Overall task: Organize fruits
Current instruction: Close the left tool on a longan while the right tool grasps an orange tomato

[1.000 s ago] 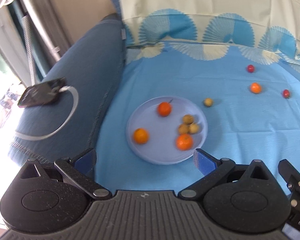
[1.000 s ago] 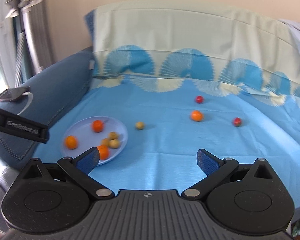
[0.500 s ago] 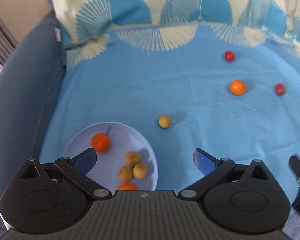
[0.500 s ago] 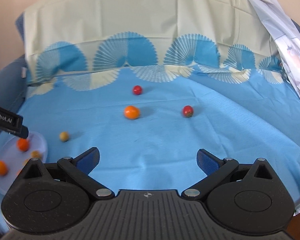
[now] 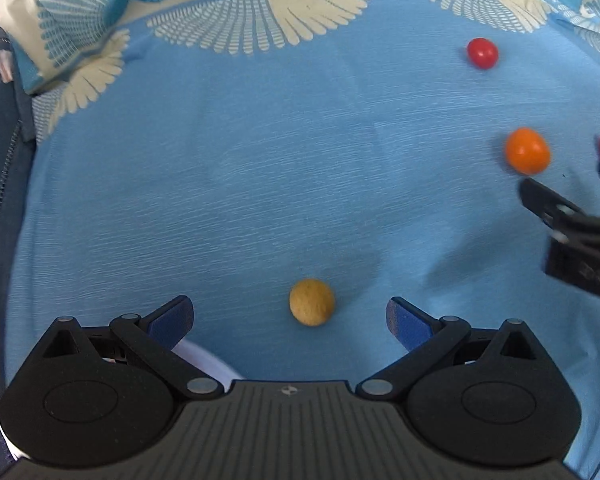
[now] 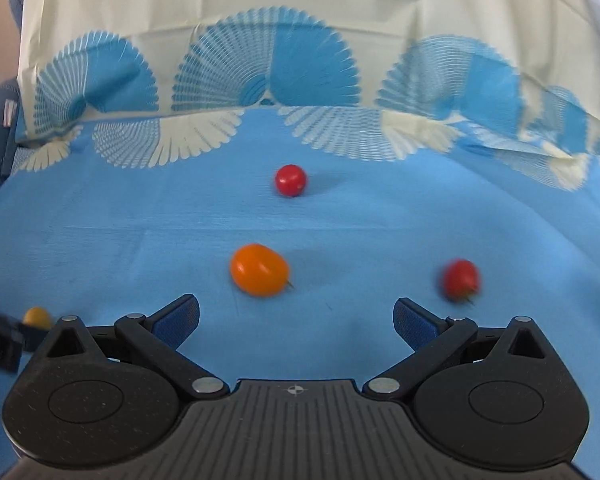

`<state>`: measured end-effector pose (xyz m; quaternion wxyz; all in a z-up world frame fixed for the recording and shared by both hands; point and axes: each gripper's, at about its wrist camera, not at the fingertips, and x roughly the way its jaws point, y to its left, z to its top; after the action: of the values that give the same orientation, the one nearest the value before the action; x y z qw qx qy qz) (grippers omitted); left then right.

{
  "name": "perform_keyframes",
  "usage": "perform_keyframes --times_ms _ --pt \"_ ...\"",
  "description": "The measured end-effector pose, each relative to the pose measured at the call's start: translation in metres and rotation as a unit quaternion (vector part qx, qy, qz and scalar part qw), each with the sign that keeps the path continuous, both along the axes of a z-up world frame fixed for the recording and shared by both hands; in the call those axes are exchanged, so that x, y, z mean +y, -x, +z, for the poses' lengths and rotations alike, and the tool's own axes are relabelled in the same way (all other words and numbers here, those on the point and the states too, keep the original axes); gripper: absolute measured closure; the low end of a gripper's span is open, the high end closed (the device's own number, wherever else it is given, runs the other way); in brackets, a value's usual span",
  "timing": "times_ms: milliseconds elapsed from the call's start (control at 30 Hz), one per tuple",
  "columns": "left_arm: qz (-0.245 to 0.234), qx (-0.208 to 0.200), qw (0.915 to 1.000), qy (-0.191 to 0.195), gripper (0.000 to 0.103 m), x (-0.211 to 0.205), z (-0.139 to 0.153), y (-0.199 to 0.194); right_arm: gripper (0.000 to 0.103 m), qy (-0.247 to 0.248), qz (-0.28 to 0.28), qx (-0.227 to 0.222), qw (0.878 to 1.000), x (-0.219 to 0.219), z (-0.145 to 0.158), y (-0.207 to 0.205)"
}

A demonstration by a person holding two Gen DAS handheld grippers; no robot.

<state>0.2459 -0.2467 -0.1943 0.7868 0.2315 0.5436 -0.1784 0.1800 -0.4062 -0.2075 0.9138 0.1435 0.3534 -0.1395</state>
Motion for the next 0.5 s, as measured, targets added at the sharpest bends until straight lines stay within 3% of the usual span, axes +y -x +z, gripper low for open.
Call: perform_keyframes --times_ms 33,100,133,167,200,233,267,400,500 --pt "0.003 0.001 1.0 -0.001 0.001 0.001 -0.003 -0.002 0.001 0.002 0.004 0.005 1.0 -0.001 -0.005 -0.01" --pt "0.009 0.005 0.9999 0.003 0.019 0.002 -0.008 -0.005 0.001 0.005 0.011 0.008 1.0 0.0 -0.014 -0.026" --pt "0.009 0.015 0.9997 0.014 0.036 0.003 -0.009 -0.006 0.001 0.01 0.016 0.012 1.0 0.0 -0.018 -0.033" --pt "0.011 0.027 0.999 0.034 0.062 0.005 -0.007 -0.006 0.008 0.012 0.022 0.016 1.0 0.002 -0.021 -0.037" --pt "0.013 0.034 0.9984 0.043 0.076 0.006 -0.005 -0.006 0.019 0.005 0.027 0.007 1.0 0.002 -0.022 -0.037" --pt "0.014 0.034 0.9983 0.044 0.076 0.006 -0.003 -0.006 0.031 0.005 0.025 -0.005 1.0 0.003 -0.02 -0.034" --pt "0.016 0.029 0.9983 0.047 0.077 0.008 -0.002 -0.005 0.058 0.012 0.03 -0.01 0.999 0.007 -0.017 -0.031" --pt "0.015 0.015 0.9982 0.056 0.077 0.011 0.007 0.001 0.061 0.014 0.029 -0.004 0.999 0.014 -0.012 -0.019" --pt "0.01 -0.01 0.9978 0.065 0.077 0.014 0.029 0.017 0.061 0.001 0.018 -0.002 1.0 0.013 -0.002 -0.002"
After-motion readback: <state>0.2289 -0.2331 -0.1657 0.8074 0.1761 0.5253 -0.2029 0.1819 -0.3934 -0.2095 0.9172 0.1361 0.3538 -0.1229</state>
